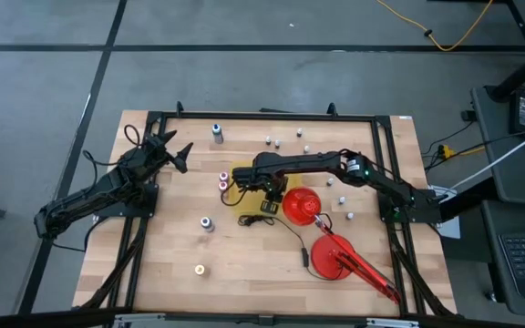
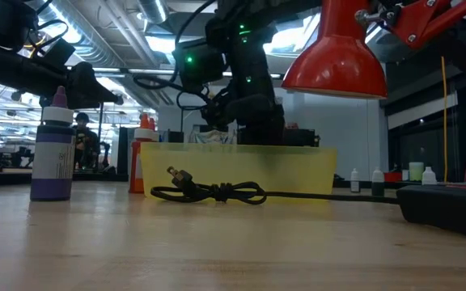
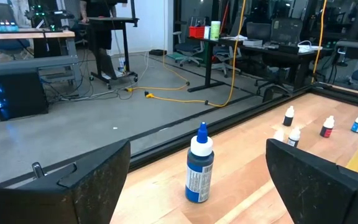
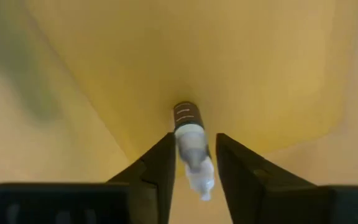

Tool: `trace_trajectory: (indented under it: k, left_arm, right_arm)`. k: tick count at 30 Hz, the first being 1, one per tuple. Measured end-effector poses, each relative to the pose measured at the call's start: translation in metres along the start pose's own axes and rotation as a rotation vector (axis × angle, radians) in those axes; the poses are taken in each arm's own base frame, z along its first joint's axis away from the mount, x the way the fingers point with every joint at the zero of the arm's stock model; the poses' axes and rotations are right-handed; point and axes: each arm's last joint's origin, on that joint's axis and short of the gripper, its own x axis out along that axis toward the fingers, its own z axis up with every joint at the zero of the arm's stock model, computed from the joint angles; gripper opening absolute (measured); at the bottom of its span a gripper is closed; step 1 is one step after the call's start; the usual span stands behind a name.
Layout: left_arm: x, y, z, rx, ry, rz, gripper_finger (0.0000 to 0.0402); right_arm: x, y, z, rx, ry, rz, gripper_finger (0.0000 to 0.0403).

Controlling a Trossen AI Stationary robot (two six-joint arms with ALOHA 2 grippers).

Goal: Pick & Place food coloring
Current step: Put the bottom small brown food coloring bottle into the yellow container

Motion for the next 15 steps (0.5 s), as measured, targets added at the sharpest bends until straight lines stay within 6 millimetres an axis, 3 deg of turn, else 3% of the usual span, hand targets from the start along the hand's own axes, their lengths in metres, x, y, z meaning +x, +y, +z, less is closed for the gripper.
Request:
trace_trajectory:
  k: [6, 15]
  left_arm:
    - [0.0, 0.0, 0.0, 0.0, 0.0, 0.0, 0.0363]
    - [0.0, 0.0, 0.0, 0.0, 0.0, 0.0, 0.0364]
  right_arm:
    - [-0.002, -0.001, 0.001, 0.001, -0.014, -0.034, 0.0162]
    - [-0.027, -0.013, 0.005, 0.075, -0.111, -0.051, 0.0203]
